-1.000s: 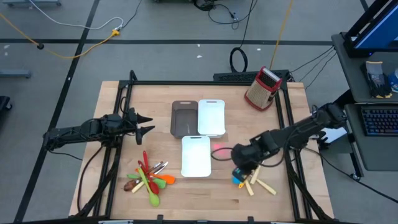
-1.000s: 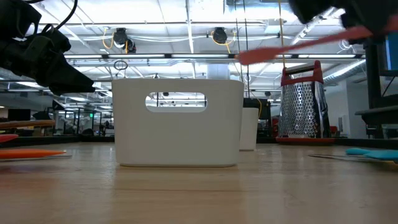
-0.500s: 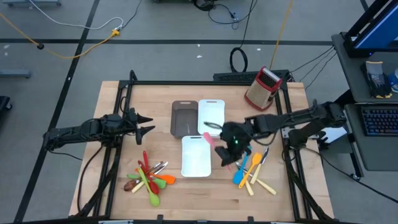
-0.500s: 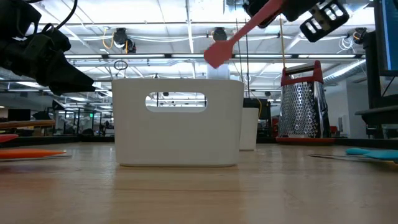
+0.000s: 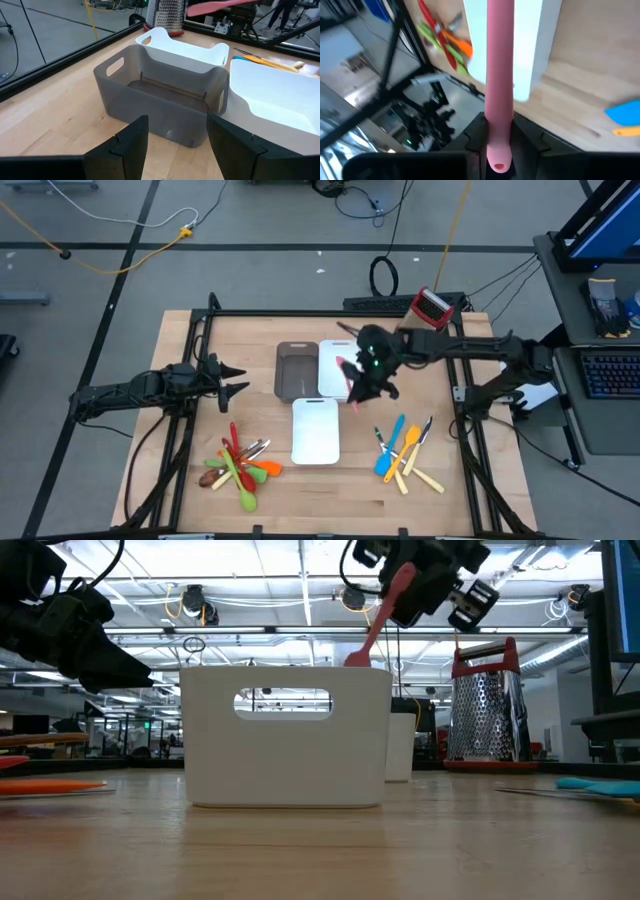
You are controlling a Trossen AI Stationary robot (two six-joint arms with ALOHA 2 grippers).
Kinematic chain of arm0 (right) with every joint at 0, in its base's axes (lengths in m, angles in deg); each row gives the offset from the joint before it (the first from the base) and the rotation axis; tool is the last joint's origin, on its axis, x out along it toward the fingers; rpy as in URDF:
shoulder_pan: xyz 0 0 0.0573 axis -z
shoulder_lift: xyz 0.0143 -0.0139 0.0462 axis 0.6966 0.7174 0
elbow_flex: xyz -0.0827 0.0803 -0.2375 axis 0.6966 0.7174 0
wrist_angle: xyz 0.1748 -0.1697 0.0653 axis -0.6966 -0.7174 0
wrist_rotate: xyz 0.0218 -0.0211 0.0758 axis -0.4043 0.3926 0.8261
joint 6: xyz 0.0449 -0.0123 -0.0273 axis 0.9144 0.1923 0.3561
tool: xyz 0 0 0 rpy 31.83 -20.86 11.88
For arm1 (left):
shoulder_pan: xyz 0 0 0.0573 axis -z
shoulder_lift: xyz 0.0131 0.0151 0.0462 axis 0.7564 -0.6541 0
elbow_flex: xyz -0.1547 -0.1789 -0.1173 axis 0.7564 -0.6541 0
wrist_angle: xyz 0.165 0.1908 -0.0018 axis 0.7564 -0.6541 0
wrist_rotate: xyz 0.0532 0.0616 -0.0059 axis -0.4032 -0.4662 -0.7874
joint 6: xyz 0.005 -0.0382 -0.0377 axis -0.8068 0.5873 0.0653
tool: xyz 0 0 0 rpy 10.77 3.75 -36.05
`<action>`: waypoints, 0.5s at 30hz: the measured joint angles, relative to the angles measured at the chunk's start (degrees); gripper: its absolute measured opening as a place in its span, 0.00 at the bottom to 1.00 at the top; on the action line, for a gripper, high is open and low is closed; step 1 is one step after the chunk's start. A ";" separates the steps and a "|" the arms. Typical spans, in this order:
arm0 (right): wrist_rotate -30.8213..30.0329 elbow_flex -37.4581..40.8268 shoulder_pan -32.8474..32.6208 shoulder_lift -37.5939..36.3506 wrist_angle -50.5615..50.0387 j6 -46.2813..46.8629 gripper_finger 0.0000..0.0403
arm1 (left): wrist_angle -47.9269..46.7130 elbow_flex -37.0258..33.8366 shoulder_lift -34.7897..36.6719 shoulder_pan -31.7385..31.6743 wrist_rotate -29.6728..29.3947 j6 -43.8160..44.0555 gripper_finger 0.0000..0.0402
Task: Pick & Place Kitchen Items
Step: Put the pink spatula into the top white bin
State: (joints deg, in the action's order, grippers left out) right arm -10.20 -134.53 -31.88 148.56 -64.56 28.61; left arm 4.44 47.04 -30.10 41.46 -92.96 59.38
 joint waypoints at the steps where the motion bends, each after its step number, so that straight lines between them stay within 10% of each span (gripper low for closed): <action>1: 0.00 0.00 1.00 0.00 0.00 -0.01 0.12 | 0.00 0.00 0.00 -0.01 -0.02 -0.04 0.52; 15: 7.16 0.00 8.78 4.37 4.38 -1.36 0.12 | 0.00 0.00 0.00 0.00 -0.02 -0.48 0.52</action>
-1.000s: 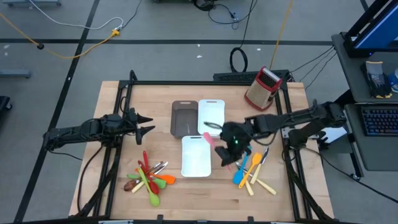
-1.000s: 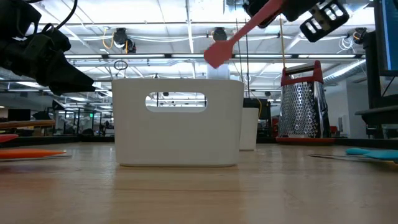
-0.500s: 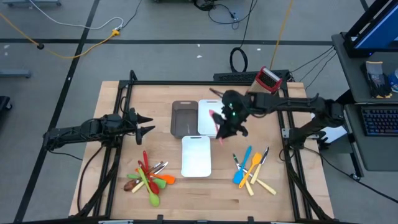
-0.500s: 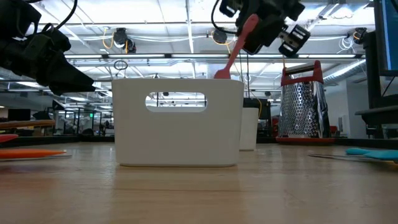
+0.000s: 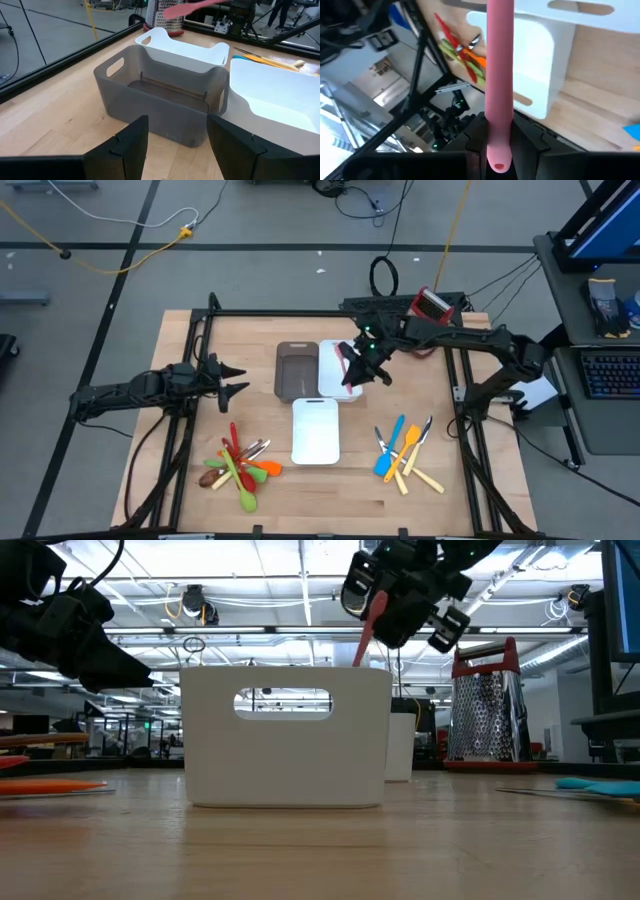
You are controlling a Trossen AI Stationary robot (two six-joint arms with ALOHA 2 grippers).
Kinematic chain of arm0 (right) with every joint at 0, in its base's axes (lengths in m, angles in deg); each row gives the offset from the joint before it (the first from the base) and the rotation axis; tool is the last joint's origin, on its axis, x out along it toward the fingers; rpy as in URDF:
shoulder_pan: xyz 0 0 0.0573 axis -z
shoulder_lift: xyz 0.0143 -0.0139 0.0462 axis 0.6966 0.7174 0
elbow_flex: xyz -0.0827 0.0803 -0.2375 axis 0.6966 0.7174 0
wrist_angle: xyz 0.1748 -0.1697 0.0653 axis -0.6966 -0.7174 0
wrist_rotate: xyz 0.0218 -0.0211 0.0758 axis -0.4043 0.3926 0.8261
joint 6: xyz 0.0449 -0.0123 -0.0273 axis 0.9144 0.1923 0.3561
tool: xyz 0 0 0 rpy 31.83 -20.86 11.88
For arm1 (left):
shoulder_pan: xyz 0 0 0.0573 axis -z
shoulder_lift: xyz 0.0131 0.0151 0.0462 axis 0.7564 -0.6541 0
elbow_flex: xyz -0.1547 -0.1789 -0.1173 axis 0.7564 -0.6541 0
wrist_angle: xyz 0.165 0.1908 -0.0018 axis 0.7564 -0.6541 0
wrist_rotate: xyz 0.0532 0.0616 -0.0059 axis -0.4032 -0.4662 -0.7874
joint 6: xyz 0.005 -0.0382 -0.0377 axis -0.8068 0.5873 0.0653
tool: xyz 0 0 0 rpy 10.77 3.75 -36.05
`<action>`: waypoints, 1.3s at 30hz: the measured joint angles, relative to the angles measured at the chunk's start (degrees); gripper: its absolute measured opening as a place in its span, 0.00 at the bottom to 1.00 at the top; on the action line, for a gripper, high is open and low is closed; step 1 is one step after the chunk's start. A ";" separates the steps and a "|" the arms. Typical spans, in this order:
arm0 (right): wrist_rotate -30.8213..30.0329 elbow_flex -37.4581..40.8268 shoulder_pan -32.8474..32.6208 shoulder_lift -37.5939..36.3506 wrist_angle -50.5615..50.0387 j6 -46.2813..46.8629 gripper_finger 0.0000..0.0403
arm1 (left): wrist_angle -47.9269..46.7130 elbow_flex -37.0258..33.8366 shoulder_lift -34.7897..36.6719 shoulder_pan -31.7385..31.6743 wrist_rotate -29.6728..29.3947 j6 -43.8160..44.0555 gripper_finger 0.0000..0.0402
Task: Pick & Place Kitchen Items
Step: Put the pink spatula into the top white bin
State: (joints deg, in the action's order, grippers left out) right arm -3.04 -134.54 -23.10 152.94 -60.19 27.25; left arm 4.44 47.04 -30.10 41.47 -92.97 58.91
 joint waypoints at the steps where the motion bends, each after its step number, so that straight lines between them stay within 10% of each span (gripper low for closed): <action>1: 0.49 0.04 0.03 0.70 -0.31 -0.49 0.12 | 0.00 0.00 0.00 -0.02 0.00 0.32 0.52; 39: 4.38 0.03 3.35 10.71 2.05 -11.00 0.19 | -0.07 -0.02 0.00 0.00 0.09 0.81 0.52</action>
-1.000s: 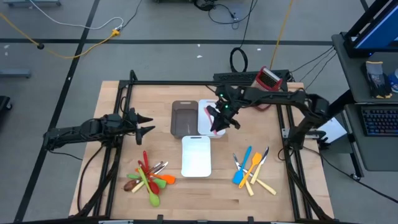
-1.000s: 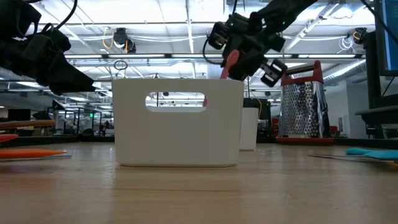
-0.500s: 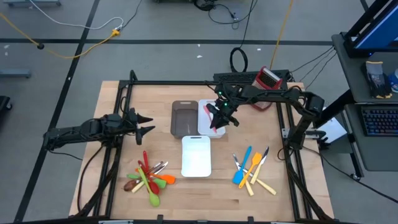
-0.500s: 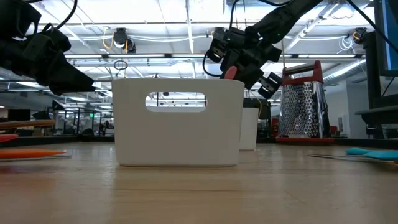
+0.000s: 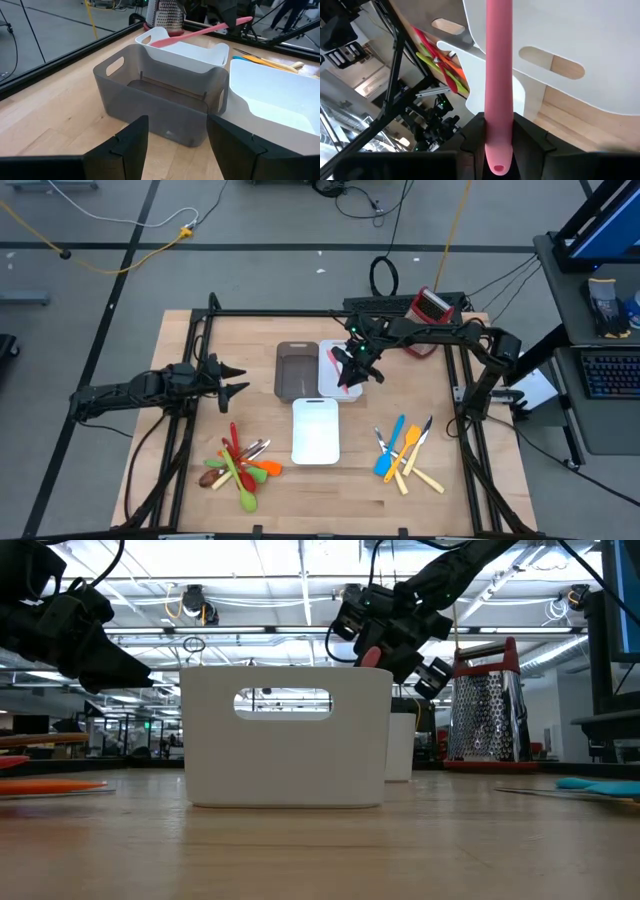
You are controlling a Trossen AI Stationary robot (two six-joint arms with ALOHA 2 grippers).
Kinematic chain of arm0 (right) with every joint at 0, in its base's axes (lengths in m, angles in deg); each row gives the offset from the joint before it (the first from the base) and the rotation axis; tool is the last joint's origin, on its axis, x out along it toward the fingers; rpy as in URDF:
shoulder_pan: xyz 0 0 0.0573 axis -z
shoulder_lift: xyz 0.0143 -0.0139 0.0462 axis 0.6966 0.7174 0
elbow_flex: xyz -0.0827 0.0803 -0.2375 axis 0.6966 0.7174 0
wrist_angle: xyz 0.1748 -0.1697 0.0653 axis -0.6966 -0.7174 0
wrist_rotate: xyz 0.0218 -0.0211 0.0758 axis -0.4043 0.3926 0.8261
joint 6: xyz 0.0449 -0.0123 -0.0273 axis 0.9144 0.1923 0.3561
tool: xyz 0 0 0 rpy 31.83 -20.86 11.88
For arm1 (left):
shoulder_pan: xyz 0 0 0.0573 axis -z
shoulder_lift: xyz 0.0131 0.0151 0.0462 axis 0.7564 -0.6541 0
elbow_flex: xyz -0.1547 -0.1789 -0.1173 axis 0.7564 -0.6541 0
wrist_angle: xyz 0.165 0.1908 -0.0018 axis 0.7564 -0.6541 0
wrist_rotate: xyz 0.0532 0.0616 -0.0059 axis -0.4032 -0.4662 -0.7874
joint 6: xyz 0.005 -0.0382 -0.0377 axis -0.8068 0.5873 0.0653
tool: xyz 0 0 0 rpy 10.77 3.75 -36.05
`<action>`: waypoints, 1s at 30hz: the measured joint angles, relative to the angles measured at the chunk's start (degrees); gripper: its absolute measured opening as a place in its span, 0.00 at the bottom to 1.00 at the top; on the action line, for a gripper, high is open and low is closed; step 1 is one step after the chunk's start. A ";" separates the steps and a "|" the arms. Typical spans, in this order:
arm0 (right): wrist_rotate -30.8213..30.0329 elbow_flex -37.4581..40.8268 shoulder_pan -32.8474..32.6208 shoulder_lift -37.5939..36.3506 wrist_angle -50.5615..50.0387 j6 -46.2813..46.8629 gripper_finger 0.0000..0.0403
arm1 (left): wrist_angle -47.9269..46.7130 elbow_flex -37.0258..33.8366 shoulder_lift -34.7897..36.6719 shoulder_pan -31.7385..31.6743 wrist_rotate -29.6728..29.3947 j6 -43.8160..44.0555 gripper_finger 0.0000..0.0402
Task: Pick & Place Kitchen Items
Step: Put the pink spatula into the top white bin, then put the yellow spatula into the top white bin
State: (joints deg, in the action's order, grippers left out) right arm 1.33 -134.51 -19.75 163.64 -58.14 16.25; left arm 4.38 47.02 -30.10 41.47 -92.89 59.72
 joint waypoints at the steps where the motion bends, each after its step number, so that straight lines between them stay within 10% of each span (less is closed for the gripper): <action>1: -0.50 0.00 0.00 0.00 0.00 -0.42 0.19 | 0.00 0.02 0.00 -0.02 0.00 0.00 0.52; 13: -1.91 0.02 0.00 0.00 -0.09 -5.24 0.20 | 0.00 0.02 0.00 -0.02 0.00 0.07 0.52; 30: -6.67 0.02 0.00 -0.01 -0.44 -7.24 0.47 | 0.01 0.02 0.00 -0.01 0.03 0.12 0.52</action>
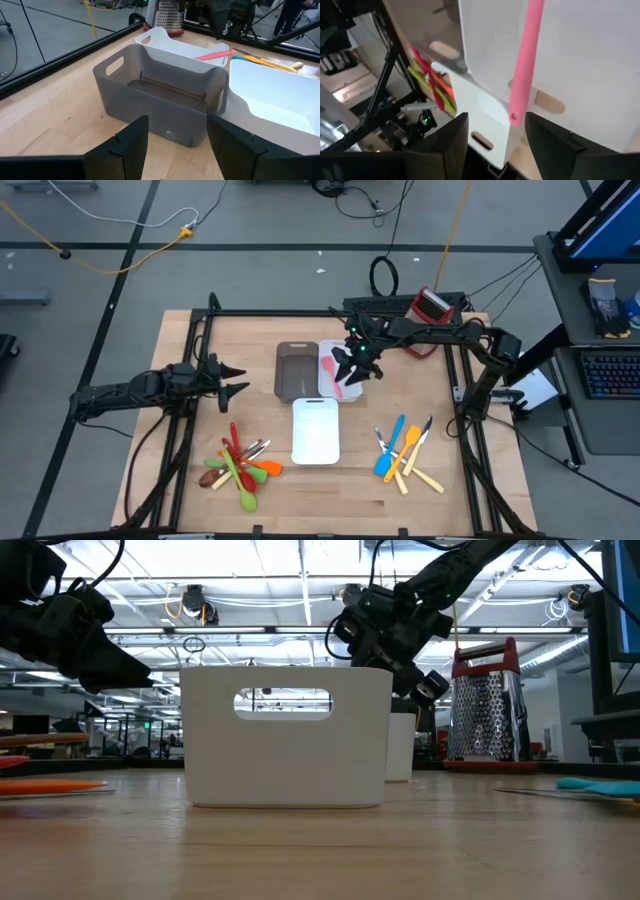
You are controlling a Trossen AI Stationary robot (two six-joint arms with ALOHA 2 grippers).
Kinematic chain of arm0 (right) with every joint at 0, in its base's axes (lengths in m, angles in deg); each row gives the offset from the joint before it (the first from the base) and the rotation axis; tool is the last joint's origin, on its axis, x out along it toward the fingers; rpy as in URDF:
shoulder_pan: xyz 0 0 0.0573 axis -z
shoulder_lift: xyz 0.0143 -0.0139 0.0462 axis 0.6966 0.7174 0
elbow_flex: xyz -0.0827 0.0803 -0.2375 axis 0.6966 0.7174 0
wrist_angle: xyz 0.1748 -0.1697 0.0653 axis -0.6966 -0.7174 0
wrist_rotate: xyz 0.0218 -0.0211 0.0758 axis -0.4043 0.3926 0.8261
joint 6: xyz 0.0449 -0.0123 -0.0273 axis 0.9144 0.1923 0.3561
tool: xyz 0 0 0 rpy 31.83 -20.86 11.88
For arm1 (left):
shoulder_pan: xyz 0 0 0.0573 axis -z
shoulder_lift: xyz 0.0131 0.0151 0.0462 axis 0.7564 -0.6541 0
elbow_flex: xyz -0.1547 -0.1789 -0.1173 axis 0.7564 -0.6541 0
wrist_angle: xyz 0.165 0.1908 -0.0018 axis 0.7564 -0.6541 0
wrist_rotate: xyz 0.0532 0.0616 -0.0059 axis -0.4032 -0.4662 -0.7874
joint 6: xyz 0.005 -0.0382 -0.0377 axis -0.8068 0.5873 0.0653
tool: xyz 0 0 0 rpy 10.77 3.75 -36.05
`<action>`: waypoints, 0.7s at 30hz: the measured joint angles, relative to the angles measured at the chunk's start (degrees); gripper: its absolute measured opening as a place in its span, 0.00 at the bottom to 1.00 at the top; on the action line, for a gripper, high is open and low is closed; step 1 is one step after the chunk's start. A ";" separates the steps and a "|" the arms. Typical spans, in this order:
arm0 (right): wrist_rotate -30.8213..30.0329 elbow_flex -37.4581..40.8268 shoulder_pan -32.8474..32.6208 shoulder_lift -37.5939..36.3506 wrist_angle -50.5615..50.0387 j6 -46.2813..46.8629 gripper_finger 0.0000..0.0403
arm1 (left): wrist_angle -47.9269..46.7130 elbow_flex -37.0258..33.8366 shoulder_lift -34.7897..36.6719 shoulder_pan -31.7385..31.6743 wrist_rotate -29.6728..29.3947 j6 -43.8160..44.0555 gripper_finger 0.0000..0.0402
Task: Pick & Place Kitchen Items
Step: Put the yellow spatula into the top white bin
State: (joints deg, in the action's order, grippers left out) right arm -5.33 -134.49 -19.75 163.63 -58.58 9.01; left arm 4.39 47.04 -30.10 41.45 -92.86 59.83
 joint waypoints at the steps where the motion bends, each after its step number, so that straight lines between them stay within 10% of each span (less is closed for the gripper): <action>1: 0.68 0.00 0.00 -0.14 -0.02 -0.01 0.47 | -0.01 -0.01 0.00 0.01 -0.01 -0.01 0.52; 21: -16.48 0.04 -11.13 -17.79 -15.57 3.40 0.30 | -0.01 -0.02 -0.02 0.00 0.10 -0.32 0.52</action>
State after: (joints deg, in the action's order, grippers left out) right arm -21.82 -134.45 -30.88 145.85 -74.15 12.41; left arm 4.38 47.02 -30.12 41.46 -92.76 59.51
